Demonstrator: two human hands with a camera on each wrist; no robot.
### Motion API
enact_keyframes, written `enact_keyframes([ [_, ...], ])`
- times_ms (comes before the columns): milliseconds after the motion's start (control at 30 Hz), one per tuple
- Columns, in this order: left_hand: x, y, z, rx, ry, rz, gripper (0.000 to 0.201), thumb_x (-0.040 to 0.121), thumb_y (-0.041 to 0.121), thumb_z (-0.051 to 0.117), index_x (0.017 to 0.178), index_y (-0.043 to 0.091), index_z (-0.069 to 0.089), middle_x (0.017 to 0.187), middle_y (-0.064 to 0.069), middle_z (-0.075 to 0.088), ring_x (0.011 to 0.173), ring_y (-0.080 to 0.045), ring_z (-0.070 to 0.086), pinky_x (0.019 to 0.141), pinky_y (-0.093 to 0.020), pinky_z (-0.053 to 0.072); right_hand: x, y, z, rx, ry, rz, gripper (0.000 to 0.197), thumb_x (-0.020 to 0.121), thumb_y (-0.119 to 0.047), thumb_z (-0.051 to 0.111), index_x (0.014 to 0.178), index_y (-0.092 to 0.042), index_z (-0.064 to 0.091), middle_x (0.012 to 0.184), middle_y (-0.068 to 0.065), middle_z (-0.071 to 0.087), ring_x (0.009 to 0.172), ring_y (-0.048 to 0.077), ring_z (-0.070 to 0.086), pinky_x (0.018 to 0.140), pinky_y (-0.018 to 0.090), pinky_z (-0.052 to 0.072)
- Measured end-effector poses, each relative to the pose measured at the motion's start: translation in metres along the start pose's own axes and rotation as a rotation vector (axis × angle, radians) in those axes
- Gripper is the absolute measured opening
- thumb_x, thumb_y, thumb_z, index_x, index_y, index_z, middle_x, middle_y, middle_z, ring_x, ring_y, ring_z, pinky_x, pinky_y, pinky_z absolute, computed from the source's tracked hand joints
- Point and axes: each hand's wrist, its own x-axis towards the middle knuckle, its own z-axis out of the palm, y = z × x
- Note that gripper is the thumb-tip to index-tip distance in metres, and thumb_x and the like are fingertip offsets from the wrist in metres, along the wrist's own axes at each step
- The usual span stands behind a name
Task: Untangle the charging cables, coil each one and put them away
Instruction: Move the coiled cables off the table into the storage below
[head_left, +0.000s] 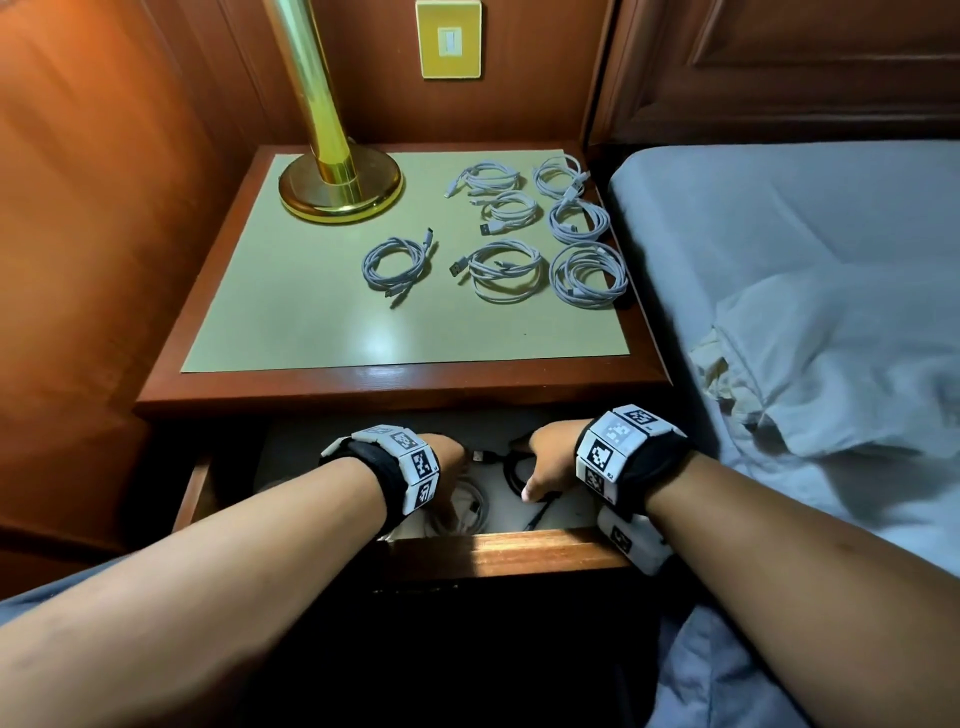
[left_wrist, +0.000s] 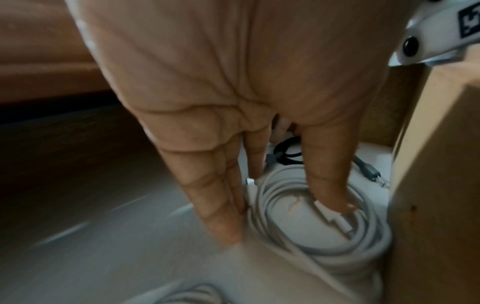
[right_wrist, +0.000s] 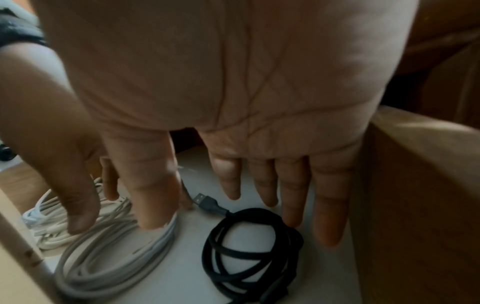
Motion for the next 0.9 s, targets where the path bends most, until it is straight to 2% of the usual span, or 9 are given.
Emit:
enact_keyframes([
  [100, -0.005, -0.003, 0.000, -0.007, 0.034, 0.000, 0.062, 0.085, 0.036, 0.076, 0.139, 0.012, 0.054, 0.134, -0.008, 0.063, 0.121, -0.029, 0.060, 0.097, -0.034, 0.049, 0.005, 0.000, 0.000, 0.005, -0.043, -0.012, 0.046, 0.090, -0.040, 0.067, 0.118, -0.004, 0.065, 0.121, 0.011, 0.067, 0.111, 0.027, 0.064, 0.083, 0.030, 0.049],
  [200, -0.015, -0.008, -0.004, -0.041, 0.084, -0.008, 0.043, 0.085, 0.032, 0.075, 0.122, 0.014, 0.065, 0.119, -0.007, 0.069, 0.107, -0.029, 0.066, 0.090, -0.037, 0.055, 0.003, 0.000, -0.002, 0.022, -0.088, -0.025, 0.052, 0.090, -0.031, 0.066, 0.133, -0.003, 0.059, 0.133, 0.014, 0.062, 0.121, 0.028, 0.059, 0.094, 0.034, 0.051],
  [367, -0.050, -0.016, -0.025, -0.159, 0.194, 0.062, 0.029, 0.092, 0.029, 0.067, 0.120, 0.022, 0.068, 0.116, 0.002, 0.069, 0.108, -0.019, 0.064, 0.082, -0.024, 0.046, -0.009, -0.001, 0.001, -0.013, -0.063, -0.034, 0.042, 0.094, -0.027, 0.060, 0.128, -0.002, 0.061, 0.130, 0.016, 0.063, 0.120, 0.030, 0.060, 0.096, 0.035, 0.051],
  [467, -0.075, -0.034, -0.046, -0.326, 0.418, 0.084, 0.013, 0.091, 0.035, 0.066, 0.100, 0.028, 0.073, 0.095, 0.012, 0.069, 0.087, -0.007, 0.063, 0.074, -0.021, 0.048, -0.028, -0.004, -0.007, 0.040, 0.040, -0.102, 0.035, 0.093, -0.027, 0.058, 0.123, -0.009, 0.064, 0.124, 0.008, 0.067, 0.108, 0.024, 0.063, 0.090, 0.030, 0.052],
  [533, -0.083, -0.052, -0.057, -0.399, 0.585, 0.047, 0.011, 0.091, 0.037, 0.067, 0.092, 0.026, 0.072, 0.086, 0.013, 0.066, 0.076, -0.002, 0.058, 0.066, -0.019, 0.043, -0.046, -0.005, -0.017, 0.186, 0.169, -0.186, 0.026, 0.093, -0.028, 0.060, 0.115, -0.016, 0.069, 0.117, 0.000, 0.070, 0.104, 0.017, 0.063, 0.090, 0.027, 0.050],
  [600, -0.081, -0.072, -0.065, -0.438, 0.716, -0.019, 0.011, 0.091, 0.035, 0.068, 0.090, 0.024, 0.069, 0.085, 0.010, 0.063, 0.077, -0.007, 0.058, 0.064, -0.022, 0.039, -0.063, -0.003, -0.027, 0.338, 0.346, -0.219, 0.020, 0.093, -0.031, 0.061, 0.108, -0.023, 0.070, 0.109, -0.006, 0.070, 0.104, 0.013, 0.063, 0.093, 0.027, 0.048],
  [667, -0.073, -0.090, -0.068, -0.470, 0.772, -0.118, 0.013, 0.091, 0.036, 0.068, 0.097, 0.025, 0.067, 0.092, 0.006, 0.061, 0.084, -0.015, 0.058, 0.069, -0.026, 0.040, -0.072, 0.003, -0.036, 0.440, 0.498, -0.193, 0.018, 0.092, -0.034, 0.062, 0.108, -0.026, 0.066, 0.101, -0.008, 0.067, 0.100, 0.012, 0.062, 0.089, 0.027, 0.048],
  [767, -0.058, -0.105, -0.075, -0.454, 0.763, -0.222, 0.034, 0.090, 0.038, 0.069, 0.119, 0.023, 0.062, 0.116, -0.001, 0.056, 0.098, -0.019, 0.056, 0.085, -0.032, 0.046, -0.069, 0.010, -0.056, 0.529, 0.592, -0.081, 0.034, 0.091, -0.032, 0.062, 0.124, -0.025, 0.056, 0.100, -0.003, 0.066, 0.095, 0.015, 0.061, 0.085, 0.028, 0.047],
  [900, -0.043, -0.105, -0.096, -0.374, 0.777, -0.186, 0.067, 0.091, 0.034, 0.067, 0.149, 0.019, 0.037, 0.151, -0.006, 0.041, 0.130, -0.030, 0.048, 0.106, -0.044, 0.044, -0.049, 0.004, -0.093, 0.400, 0.645, 0.021, 0.064, 0.092, -0.034, 0.059, 0.148, -0.021, 0.031, 0.124, 0.008, 0.063, 0.111, 0.025, 0.060, 0.094, 0.036, 0.048],
])
